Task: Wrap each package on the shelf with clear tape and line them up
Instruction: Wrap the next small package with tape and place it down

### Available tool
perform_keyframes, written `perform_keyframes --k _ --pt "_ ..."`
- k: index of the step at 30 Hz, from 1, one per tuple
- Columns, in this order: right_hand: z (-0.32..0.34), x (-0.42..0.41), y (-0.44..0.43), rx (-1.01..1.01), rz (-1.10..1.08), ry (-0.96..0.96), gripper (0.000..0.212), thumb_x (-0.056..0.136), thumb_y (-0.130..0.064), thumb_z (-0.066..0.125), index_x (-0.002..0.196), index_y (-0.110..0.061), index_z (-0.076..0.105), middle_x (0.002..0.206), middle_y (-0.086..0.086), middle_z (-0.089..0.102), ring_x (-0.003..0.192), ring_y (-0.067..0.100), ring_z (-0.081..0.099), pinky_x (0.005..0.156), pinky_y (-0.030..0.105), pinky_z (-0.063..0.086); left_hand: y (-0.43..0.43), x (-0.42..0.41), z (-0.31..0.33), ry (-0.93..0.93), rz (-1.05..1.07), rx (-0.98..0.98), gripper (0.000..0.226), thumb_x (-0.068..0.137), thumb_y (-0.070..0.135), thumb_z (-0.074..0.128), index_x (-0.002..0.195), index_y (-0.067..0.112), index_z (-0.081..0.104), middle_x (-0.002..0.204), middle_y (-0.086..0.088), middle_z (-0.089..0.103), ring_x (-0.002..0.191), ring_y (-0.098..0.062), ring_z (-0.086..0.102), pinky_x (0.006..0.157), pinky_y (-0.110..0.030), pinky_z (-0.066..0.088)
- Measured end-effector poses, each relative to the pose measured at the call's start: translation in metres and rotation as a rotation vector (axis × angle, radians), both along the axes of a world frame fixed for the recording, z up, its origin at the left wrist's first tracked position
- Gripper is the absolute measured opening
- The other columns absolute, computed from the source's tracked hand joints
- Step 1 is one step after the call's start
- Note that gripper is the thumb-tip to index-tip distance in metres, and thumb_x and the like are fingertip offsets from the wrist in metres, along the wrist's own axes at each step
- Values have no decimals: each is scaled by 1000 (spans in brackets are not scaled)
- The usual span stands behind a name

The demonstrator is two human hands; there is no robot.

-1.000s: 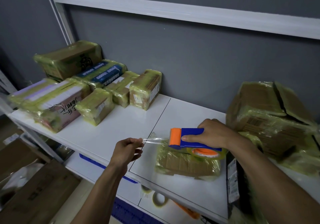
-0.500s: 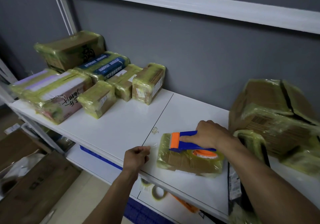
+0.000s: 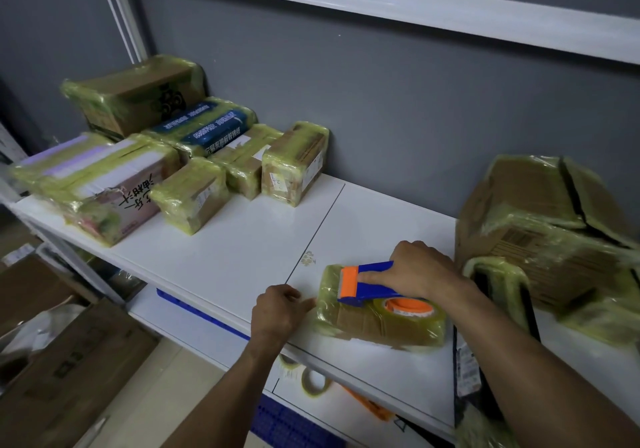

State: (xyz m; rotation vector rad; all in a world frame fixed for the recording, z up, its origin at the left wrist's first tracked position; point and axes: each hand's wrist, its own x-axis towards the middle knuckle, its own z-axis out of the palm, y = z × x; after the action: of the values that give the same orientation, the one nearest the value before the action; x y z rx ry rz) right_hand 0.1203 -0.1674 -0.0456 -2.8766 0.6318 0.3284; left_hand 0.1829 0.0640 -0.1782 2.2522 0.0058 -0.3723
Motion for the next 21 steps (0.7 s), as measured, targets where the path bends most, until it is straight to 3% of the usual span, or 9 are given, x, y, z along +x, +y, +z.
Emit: perform_keyframes --k 2,4,6,8,12,15,17,19,21 --pt "-1 -1 -1 5 -3 -33 79 57 -99 55 71 -21 55 73 -2 60 63 15 59 51 26 36 1 -1 -2 -65 -57 -71 18 78 42 85 86 30 74 85 11 74 78 -7 67 66 -20 48" --pt "-1 -2 -1 14 8 -66 74 61 -95 59 77 -24 58 77 -5 61 68 14 60 53 27 40 -1 -4 -4 -60 -62 -247 7 90 30 75 94 25 79 92 10 77 83 -3 71 81 -26 57" --pt "-1 -4 -2 54 20 -130 65 64 -89 67 87 -29 56 88 -11 58 77 10 58 56 27 42 -6 -8 1 92 -23 -443 26 97 42 64 99 21 81 92 7 79 88 -8 74 91 -36 58" --pt "-1 -6 0 98 52 -215 58 66 -81 75 93 -34 54 99 -13 55 86 10 57 59 26 42 -9 -12 8 197 -62 -523 40 93 59 61 94 24 82 90 6 79 91 -12 75 87 -34 58" --pt "1 -8 4 75 90 -287 49 70 -73 80 93 -33 63 104 -13 60 93 13 60 62 24 45 -13 -25 14 69 -221 -456 21 91 57 65 95 41 79 85 19 76 83 3 71 66 -10 50" --pt "3 -11 2 66 101 -309 56 72 -84 67 90 -30 71 100 -15 65 93 12 62 70 30 52 -20 -28 11 -64 -212 -373 30 100 41 59 73 35 71 61 19 64 60 -1 58 55 -10 39" --pt "5 -16 -1 106 119 -286 67 69 -93 56 97 -34 73 103 -18 64 96 9 61 78 35 56 -23 -26 10 -97 -198 -350 38 99 35 58 62 32 62 51 15 52 51 -5 45 48 -13 33" --pt "5 -23 -4 177 164 -219 77 63 -97 52 117 -44 68 111 -22 61 102 6 59 85 35 55 -20 -19 11 -117 -178 -326 32 99 34 57 67 30 63 54 15 55 54 -5 48 47 -13 35" --pt "2 -27 -6 268 213 -178 80 66 -92 57 134 -49 56 118 -22 57 111 6 56 91 35 55 -11 -10 12 -118 -168 -327 18 101 40 55 93 38 71 75 19 69 72 -2 62 53 -7 41"
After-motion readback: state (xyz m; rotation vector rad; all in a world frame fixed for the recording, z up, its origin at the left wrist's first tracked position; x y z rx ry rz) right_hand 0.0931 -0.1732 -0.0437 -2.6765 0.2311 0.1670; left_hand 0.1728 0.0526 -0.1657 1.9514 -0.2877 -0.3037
